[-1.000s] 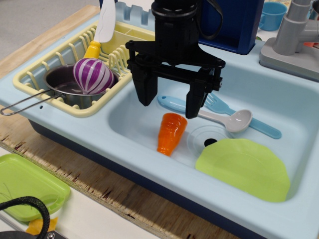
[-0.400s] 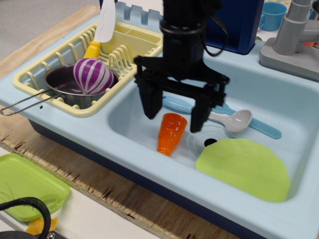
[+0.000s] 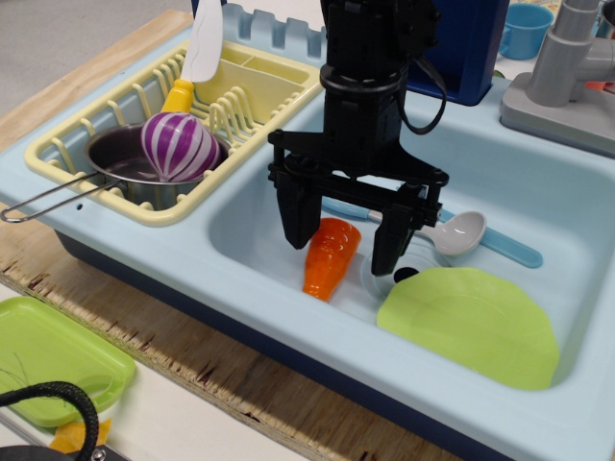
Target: Put carrot on plate
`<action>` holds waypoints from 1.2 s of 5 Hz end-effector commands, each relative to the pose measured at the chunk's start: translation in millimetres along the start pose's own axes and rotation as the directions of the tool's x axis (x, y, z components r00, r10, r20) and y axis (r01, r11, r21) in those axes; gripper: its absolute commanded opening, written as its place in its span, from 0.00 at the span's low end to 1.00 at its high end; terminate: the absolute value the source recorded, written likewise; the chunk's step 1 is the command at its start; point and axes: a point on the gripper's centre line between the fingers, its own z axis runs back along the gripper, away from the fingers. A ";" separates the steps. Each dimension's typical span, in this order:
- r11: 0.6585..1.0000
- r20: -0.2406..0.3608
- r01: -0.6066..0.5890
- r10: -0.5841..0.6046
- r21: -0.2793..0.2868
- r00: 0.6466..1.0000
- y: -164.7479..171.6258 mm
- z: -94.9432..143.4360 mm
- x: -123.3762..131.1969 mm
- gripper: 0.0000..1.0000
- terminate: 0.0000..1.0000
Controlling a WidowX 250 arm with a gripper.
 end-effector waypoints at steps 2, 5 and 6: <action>1.000 -0.011 -0.005 0.005 0.001 1.000 4.9 -11.7 -1.5 1.00 0.00; 0.999 0.002 -0.031 0.031 0.017 1.000 10.3 -10.3 -2.1 0.00 0.00; 0.999 0.042 -0.046 0.045 0.028 0.998 8.7 7.8 -2.1 0.00 0.00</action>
